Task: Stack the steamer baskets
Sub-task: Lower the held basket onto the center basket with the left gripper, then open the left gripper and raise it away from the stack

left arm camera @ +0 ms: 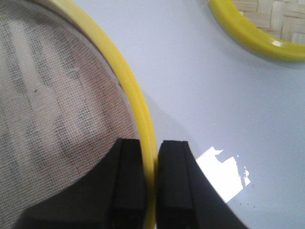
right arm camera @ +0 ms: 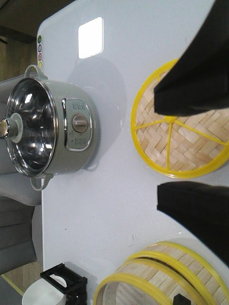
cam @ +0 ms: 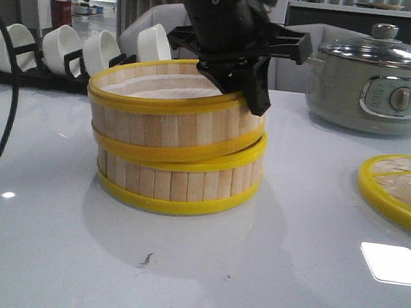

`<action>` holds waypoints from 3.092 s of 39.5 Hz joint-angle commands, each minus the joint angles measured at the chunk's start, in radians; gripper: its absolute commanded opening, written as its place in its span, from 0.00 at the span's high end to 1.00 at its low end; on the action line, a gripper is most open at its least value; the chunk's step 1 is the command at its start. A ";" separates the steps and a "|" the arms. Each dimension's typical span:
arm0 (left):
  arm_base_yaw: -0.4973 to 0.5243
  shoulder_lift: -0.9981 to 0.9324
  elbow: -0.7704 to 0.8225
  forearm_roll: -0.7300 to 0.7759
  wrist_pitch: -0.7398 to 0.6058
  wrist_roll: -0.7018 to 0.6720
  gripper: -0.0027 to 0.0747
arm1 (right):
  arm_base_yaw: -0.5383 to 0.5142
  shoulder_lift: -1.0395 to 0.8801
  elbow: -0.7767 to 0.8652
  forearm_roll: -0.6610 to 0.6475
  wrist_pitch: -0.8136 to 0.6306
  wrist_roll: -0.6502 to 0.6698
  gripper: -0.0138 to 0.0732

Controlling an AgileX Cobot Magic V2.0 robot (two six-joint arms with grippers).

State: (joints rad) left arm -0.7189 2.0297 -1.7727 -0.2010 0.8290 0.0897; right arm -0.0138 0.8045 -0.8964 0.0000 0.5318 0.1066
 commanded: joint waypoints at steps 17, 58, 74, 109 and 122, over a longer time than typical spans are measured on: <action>-0.032 -0.039 -0.036 -0.052 -0.091 0.009 0.85 | -0.001 -0.001 -0.037 0.000 -0.075 -0.002 0.34; -0.030 -0.039 -0.135 -0.032 0.008 -0.003 0.41 | -0.001 -0.001 -0.036 0.000 -0.065 -0.002 0.34; -0.026 -0.039 -0.137 -0.020 -0.014 -0.004 0.41 | -0.001 -0.001 -0.035 0.000 -0.064 -0.002 0.34; -0.002 -0.158 -0.163 0.181 0.029 -0.090 0.53 | -0.001 0.001 -0.035 0.000 -0.061 -0.002 0.34; 0.231 -0.387 -0.163 0.181 0.039 -0.090 0.85 | -0.001 0.001 -0.035 0.000 -0.061 -0.002 0.34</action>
State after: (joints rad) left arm -0.5617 1.7699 -1.8986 -0.0202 0.9096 0.0115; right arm -0.0138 0.8045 -0.8964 0.0000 0.5459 0.1066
